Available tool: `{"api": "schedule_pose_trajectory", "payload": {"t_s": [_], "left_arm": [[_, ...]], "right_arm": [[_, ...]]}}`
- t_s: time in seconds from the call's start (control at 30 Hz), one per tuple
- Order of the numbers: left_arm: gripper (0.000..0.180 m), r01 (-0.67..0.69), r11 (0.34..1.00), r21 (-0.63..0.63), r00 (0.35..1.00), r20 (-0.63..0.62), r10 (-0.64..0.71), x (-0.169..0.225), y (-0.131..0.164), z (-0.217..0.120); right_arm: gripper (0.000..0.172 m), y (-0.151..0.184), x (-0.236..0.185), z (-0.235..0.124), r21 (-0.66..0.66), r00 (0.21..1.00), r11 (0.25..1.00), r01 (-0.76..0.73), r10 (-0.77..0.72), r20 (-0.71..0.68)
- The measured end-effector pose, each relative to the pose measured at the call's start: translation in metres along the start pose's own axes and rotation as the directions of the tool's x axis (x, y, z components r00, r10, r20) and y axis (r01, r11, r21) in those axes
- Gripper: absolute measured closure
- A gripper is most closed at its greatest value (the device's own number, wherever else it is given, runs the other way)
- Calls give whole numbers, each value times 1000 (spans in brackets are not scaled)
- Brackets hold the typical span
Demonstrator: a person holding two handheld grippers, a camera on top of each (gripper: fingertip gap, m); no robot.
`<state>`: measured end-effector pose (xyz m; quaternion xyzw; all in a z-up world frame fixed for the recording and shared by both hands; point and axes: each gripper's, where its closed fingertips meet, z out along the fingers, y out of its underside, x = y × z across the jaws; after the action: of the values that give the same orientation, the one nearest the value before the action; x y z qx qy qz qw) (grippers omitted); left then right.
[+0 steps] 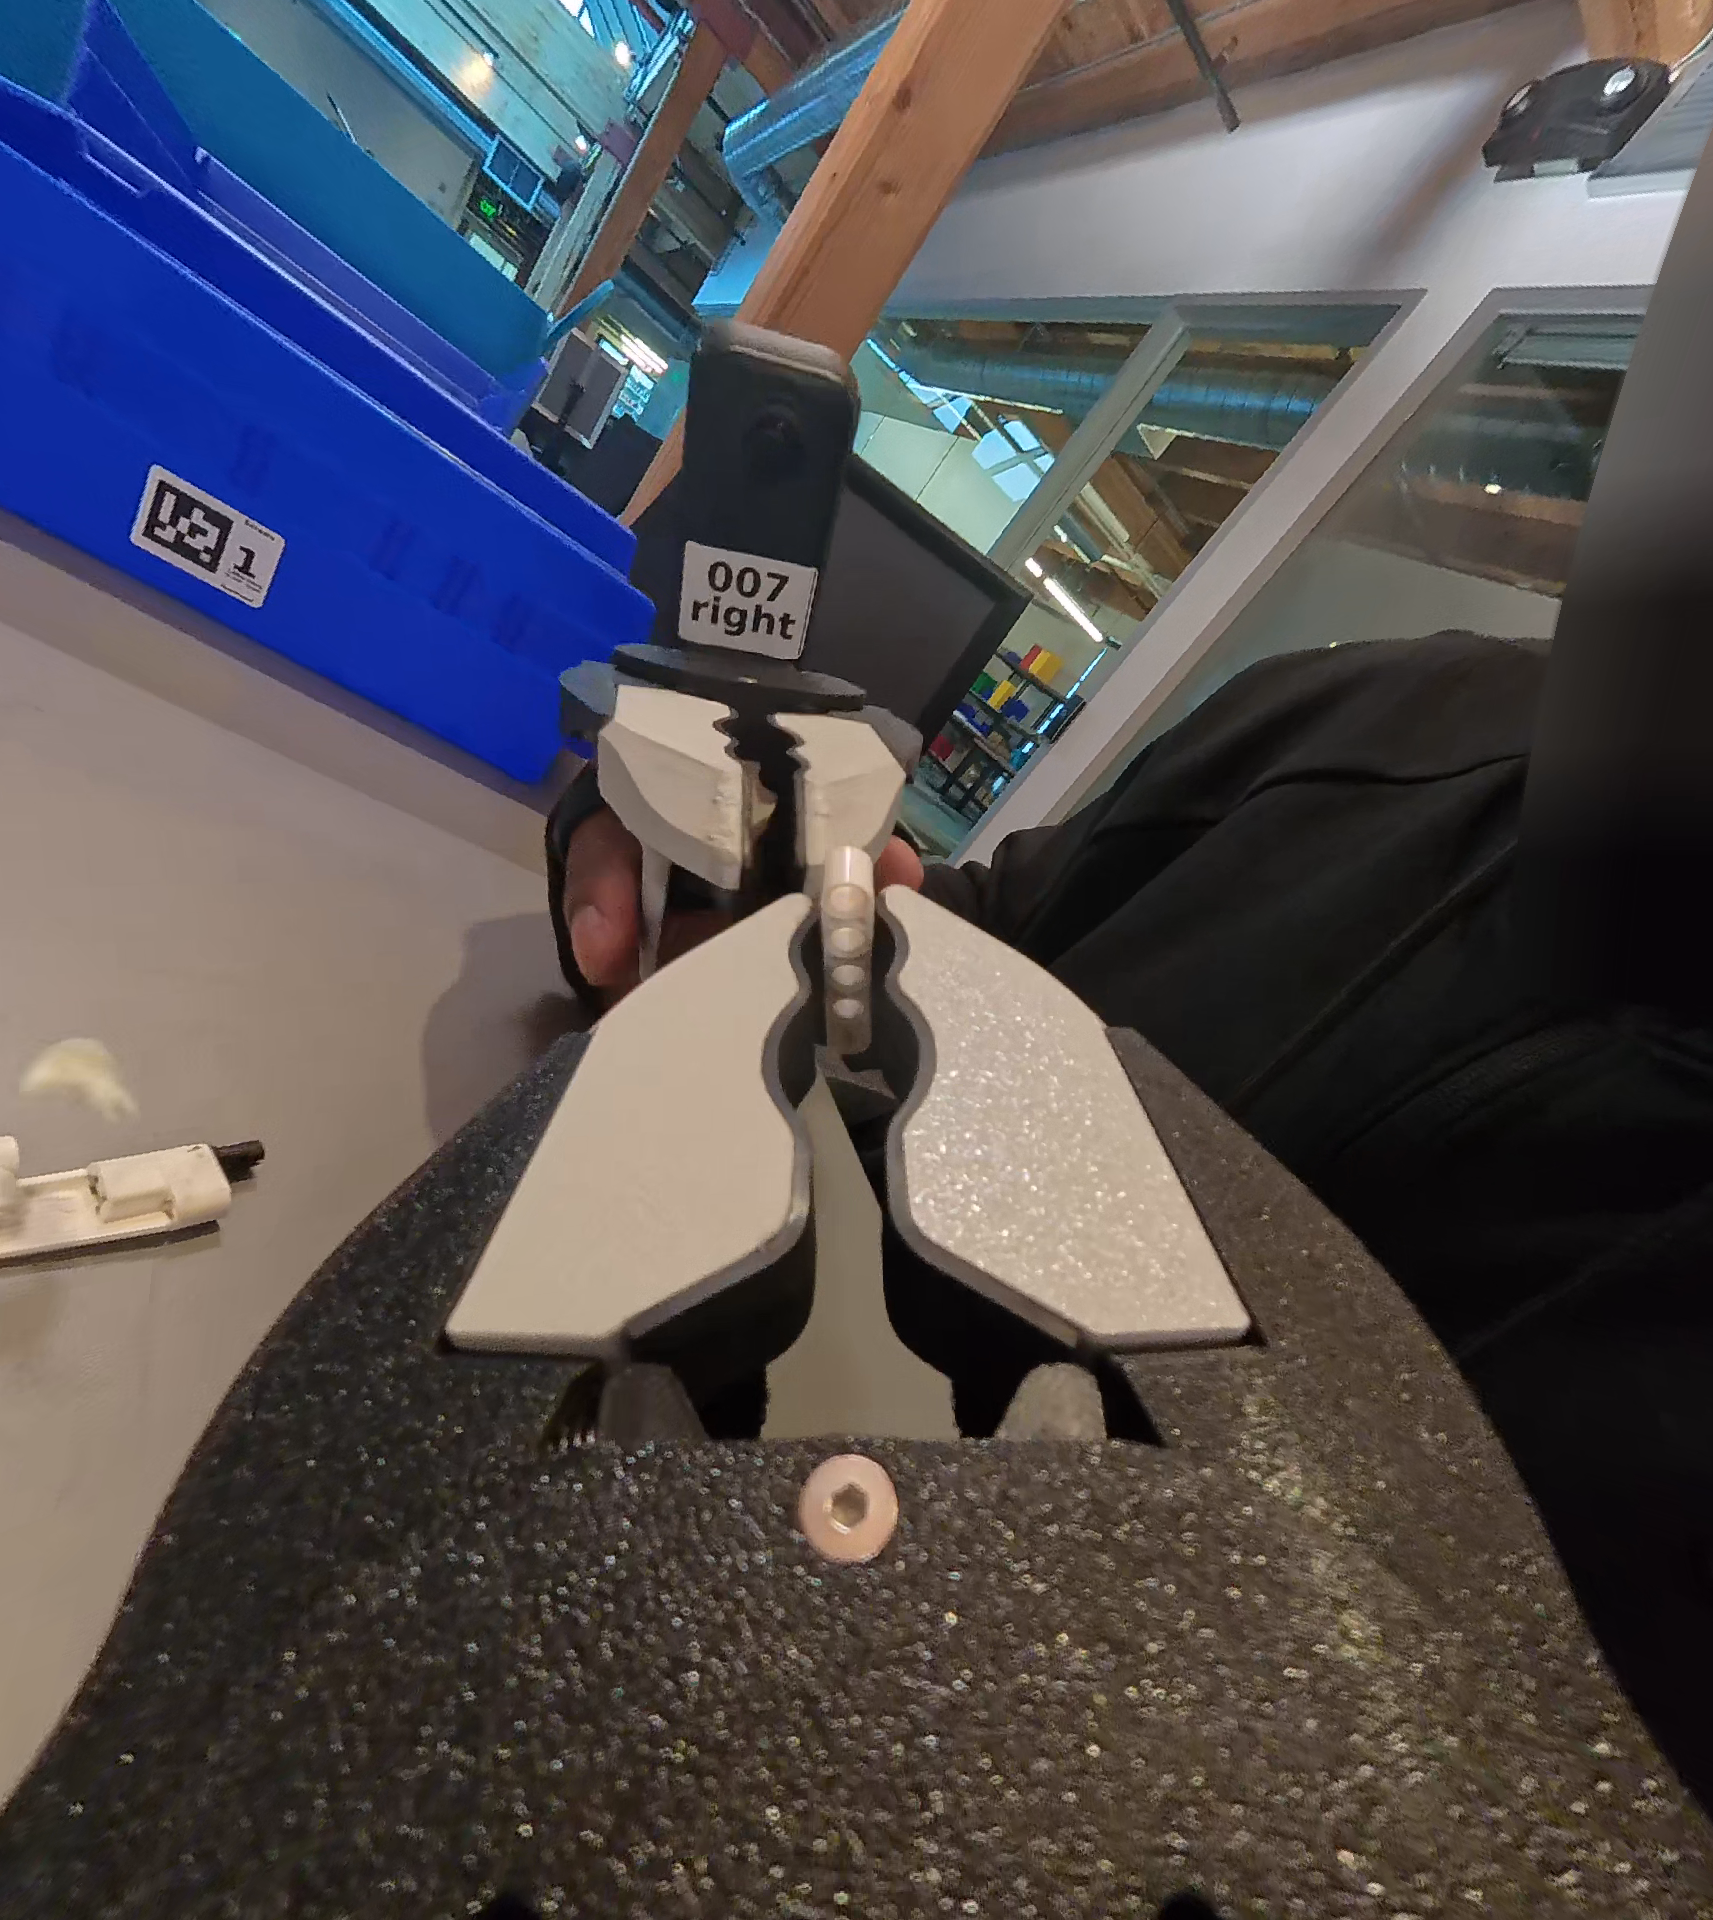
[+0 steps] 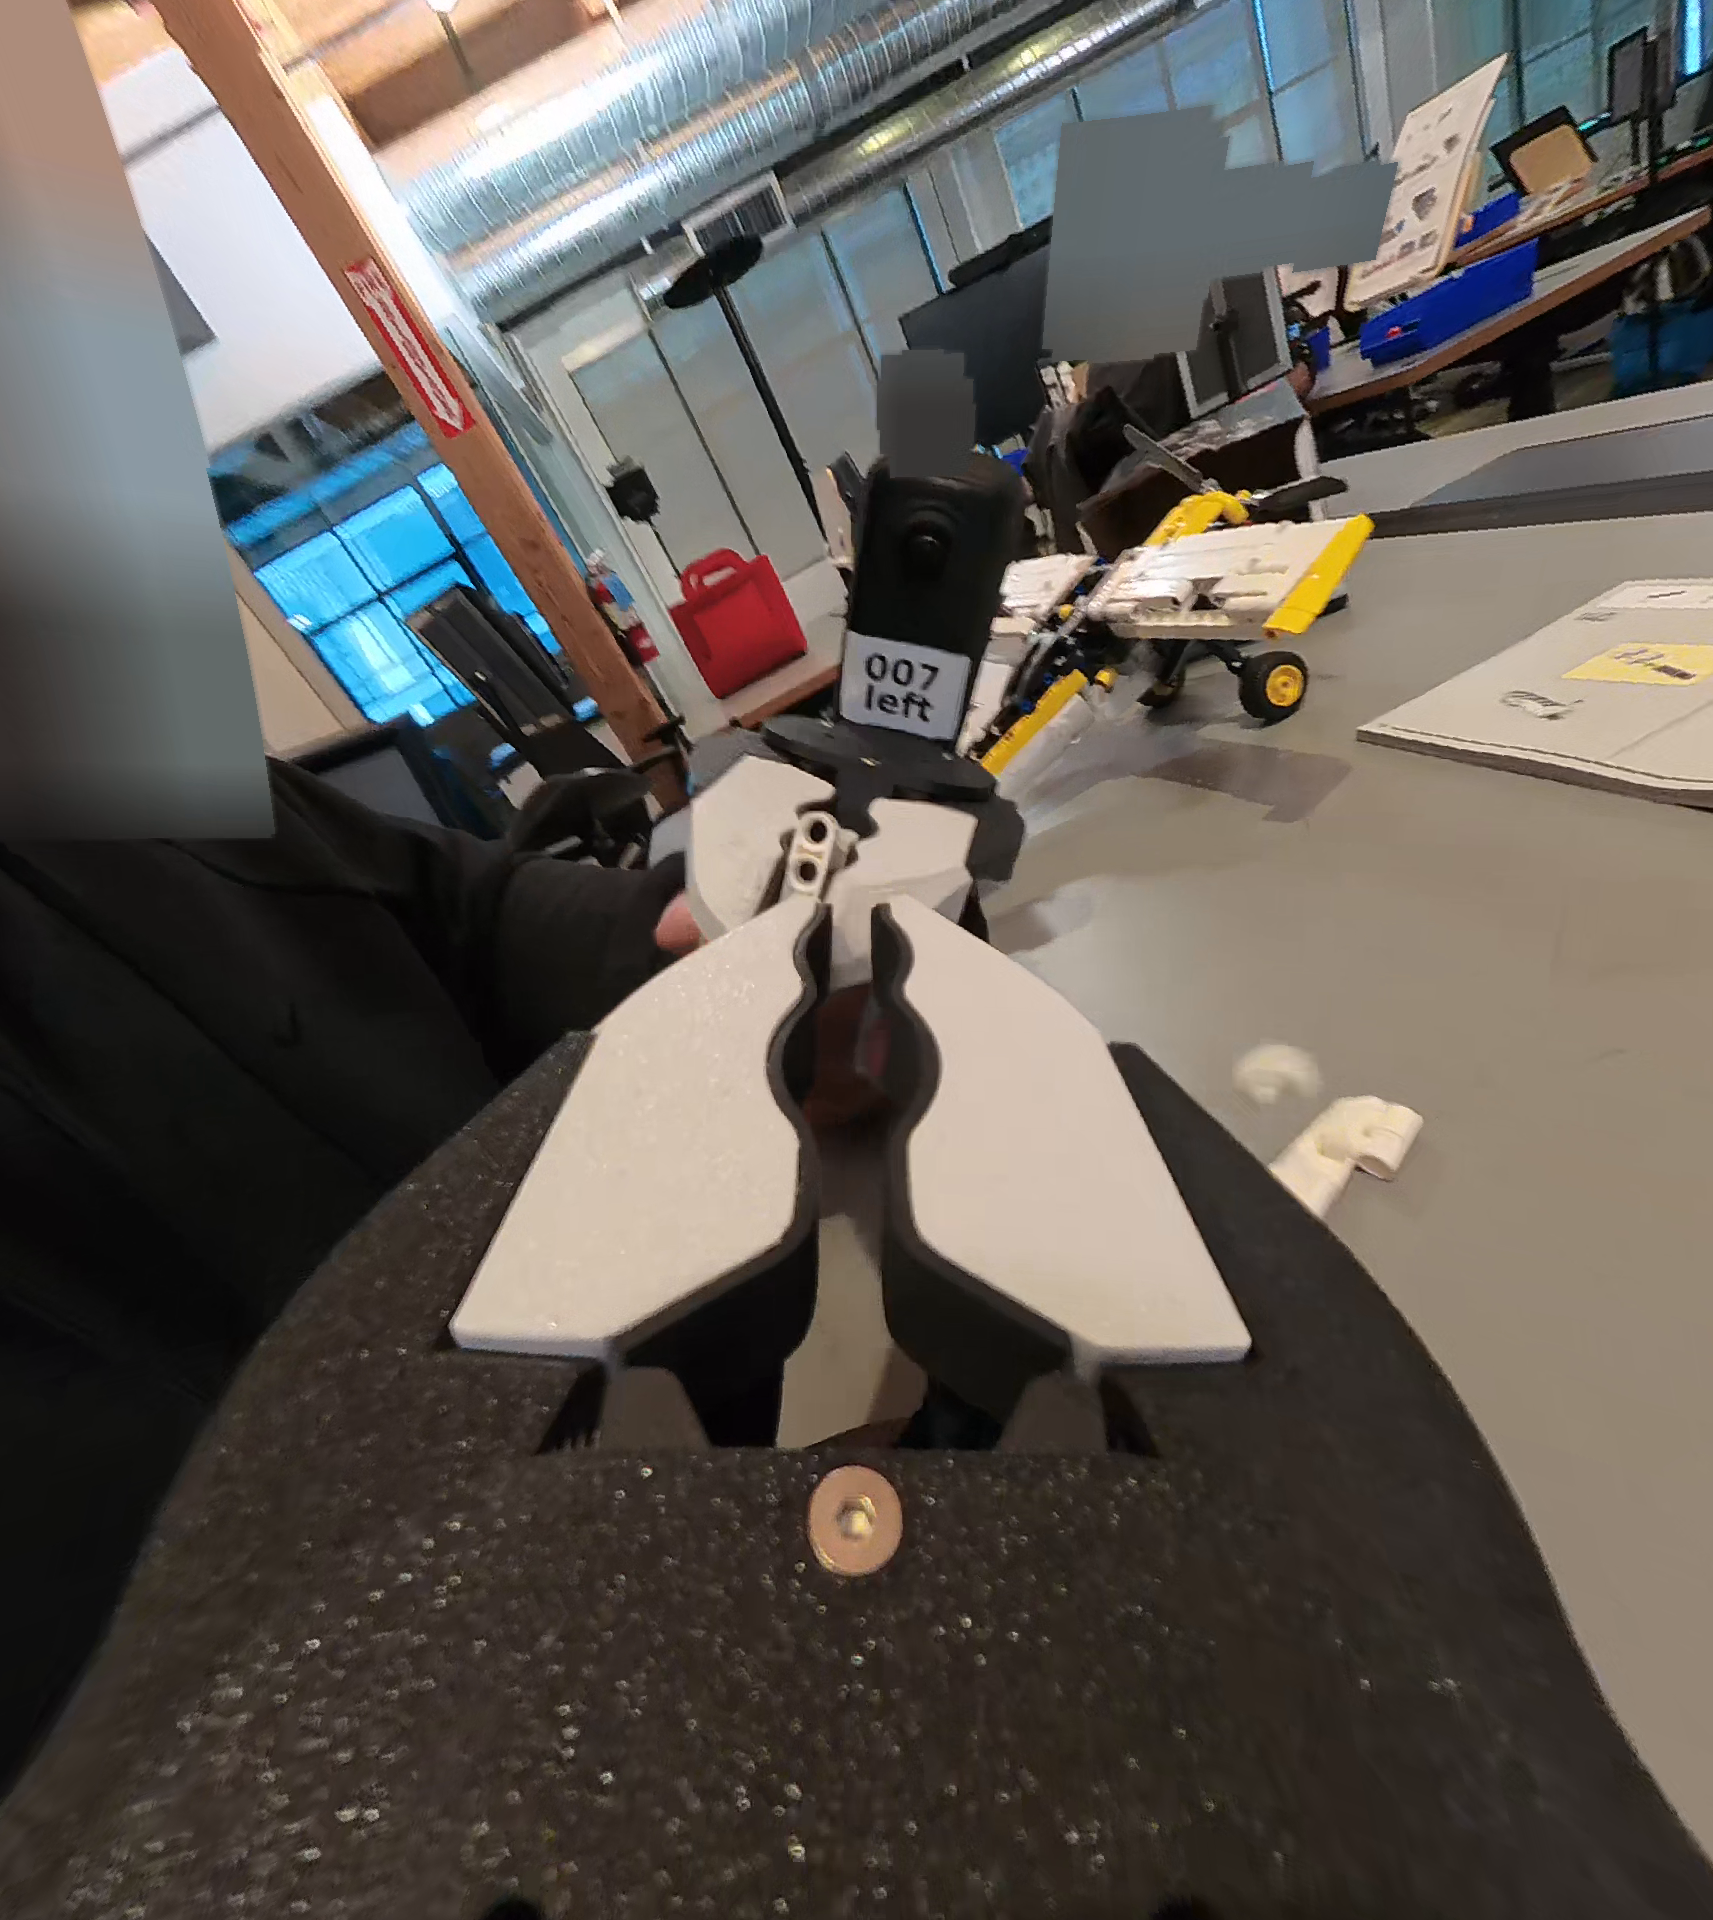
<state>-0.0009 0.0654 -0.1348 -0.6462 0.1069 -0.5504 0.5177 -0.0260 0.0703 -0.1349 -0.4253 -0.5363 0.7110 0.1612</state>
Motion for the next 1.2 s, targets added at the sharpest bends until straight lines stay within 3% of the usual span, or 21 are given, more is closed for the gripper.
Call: {"api": "schedule_pose_trajectory", "payload": {"t_s": [0.2,0.43,0.57,0.67,0.83,1.07,1.2], "left_arm": [[173,-86,994,-66,991,96,92,-6,6,-11],[173,-124,984,-125,981,135,141,-10,13,-15],[173,-112,988,-109,983,133,126,-11,11,-17],[173,-107,990,-94,984,135,119,-11,9,-18],[173,-117,988,-102,983,132,130,-10,10,-18],[173,-120,988,-92,984,118,131,-7,9,-24],[173,-109,991,-74,984,130,118,-9,5,-28]], "right_arm": [[163,14,23,-26,-144,970,980,134,-160,-185],[159,19,80,-62,-416,791,872,256,-437,-428],[155,2,118,-56,-509,709,821,258,-519,-478],[154,-4,159,-52,-571,639,808,145,-517,-569],[146,0,202,-36,-566,582,823,-48,-437,-686],[140,9,228,-31,-562,485,814,-147,-435,-758],[147,6,234,-31,-554,461,819,-151,-437,-772]]}}
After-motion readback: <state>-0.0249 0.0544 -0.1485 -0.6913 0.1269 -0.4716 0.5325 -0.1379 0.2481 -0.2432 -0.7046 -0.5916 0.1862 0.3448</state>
